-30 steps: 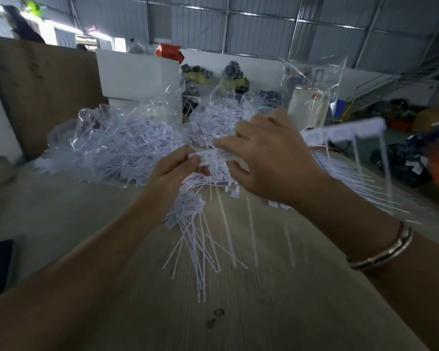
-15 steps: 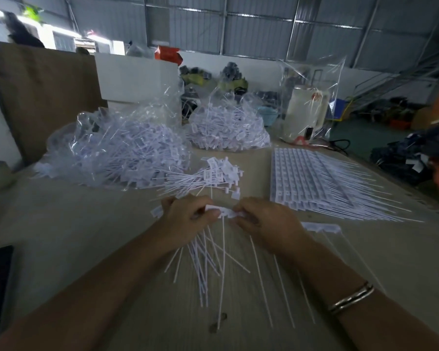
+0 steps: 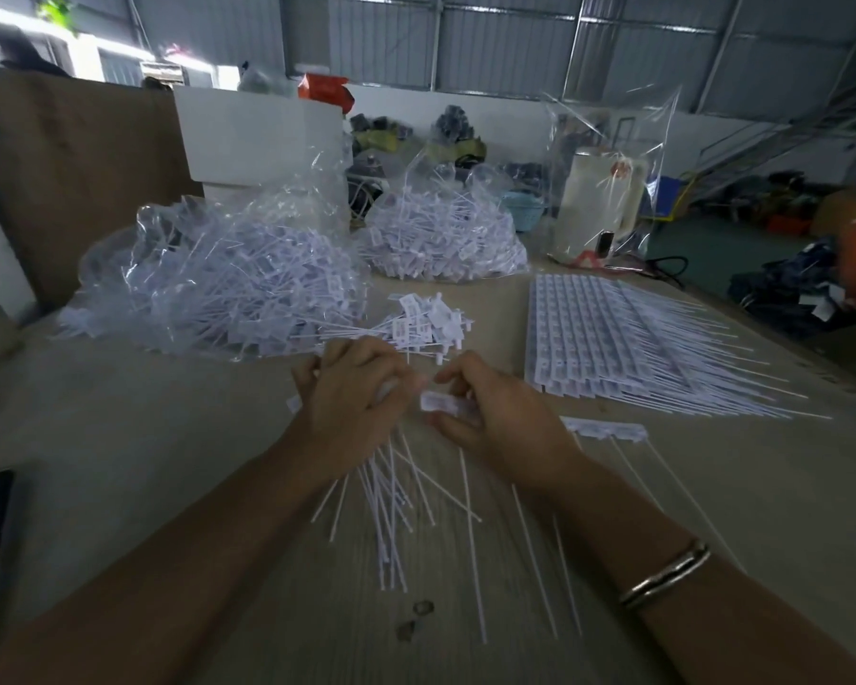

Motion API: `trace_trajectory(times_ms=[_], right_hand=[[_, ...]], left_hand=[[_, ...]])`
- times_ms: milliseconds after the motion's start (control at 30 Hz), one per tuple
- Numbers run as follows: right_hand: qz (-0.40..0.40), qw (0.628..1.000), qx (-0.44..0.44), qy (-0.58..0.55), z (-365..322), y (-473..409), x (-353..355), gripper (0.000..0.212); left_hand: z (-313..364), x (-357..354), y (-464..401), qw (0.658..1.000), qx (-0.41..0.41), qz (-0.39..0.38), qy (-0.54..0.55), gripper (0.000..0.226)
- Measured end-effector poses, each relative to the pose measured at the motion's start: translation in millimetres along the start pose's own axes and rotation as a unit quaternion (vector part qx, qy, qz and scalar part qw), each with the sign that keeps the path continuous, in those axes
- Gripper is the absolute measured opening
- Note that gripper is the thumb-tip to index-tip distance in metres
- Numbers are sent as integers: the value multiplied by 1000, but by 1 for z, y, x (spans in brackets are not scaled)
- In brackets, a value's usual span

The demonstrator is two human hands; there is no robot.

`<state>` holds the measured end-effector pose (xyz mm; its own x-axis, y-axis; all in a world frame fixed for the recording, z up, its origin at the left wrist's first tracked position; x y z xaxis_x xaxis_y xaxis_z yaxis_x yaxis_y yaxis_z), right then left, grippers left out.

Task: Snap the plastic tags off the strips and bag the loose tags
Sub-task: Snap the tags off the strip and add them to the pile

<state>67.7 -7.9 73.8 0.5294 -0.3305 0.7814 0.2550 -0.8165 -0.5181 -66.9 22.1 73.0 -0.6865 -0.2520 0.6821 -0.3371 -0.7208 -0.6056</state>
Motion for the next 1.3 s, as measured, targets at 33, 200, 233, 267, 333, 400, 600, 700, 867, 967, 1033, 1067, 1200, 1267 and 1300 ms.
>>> trace_trajectory(times_ms=[33, 200, 233, 267, 333, 400, 600, 700, 867, 967, 1033, 1067, 1200, 1267, 1300], right_hand=[[-2, 1000, 13, -7, -4, 0, -1, 33], [-70, 997, -5, -37, 11, 5, 2, 22], [-76, 997, -9, -24, 15, 7, 2, 24], [-74, 997, -8, -7, 18, 8, 2, 26], [-54, 998, -5, 23, 18, 8, 3, 24], [-40, 999, -16, -8, 19, 7, 2, 18], [-11, 991, -81, -104, 44, 6, 18, 10], [-15, 994, -74, -78, 43, 10, 18, 9], [-13, 998, -21, -51, 8, 3, 3, 34], [-10, 998, 9, -59, -4, 1, 0, 38], [-23, 998, 9, -65, -1, 2, 3, 38], [-34, 997, 0, -66, 4, 3, 4, 34], [-73, 997, -28, -11, 21, 5, 4, 21], [-70, 997, -24, -3, 21, 3, 3, 20], [-66, 997, -23, -15, 20, 3, 3, 18]], left_hand=[[5, -5, -1, 1000, -4, -22, 18, 51], [-4, -7, 1, 999, 29, -17, 25, 33], [-7, -5, 2, 999, 35, -13, 22, 32], [-7, -5, 4, 999, 26, -14, 15, 33], [0, -5, 4, 1000, -12, -25, 12, 45], [7, 1, 2, 998, -60, -14, 25, 47], [-7, 33, 5, 997, -34, 61, 25, 29], [-28, 40, 5, 995, 36, 46, -79, 51], [-6, 21, 1, 997, -36, 32, -60, 46], [5, -5, -1, 998, -42, -46, -11, 45], [4, -11, 0, 998, -38, -47, 14, 27], [2, -9, 1, 999, -27, -35, 17, 24], [-7, -2, 2, 1000, 6, -27, 6, 32], [-3, -1, 2, 999, -21, -35, 28, 39], [0, 0, 2, 998, -46, -30, 33, 41]])
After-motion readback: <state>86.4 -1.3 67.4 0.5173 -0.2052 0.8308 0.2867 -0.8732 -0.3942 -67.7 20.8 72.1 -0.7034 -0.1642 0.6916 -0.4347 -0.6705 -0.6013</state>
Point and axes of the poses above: each hand's wrist, its own y-axis away from the middle knuckle, its own x-axis out of the back of the hand, z = x × y, the point moved 7 cm from there along -y, towards the middle knuckle, and after that the axes turned 2 degrees about -x, right-handed, at the moved point
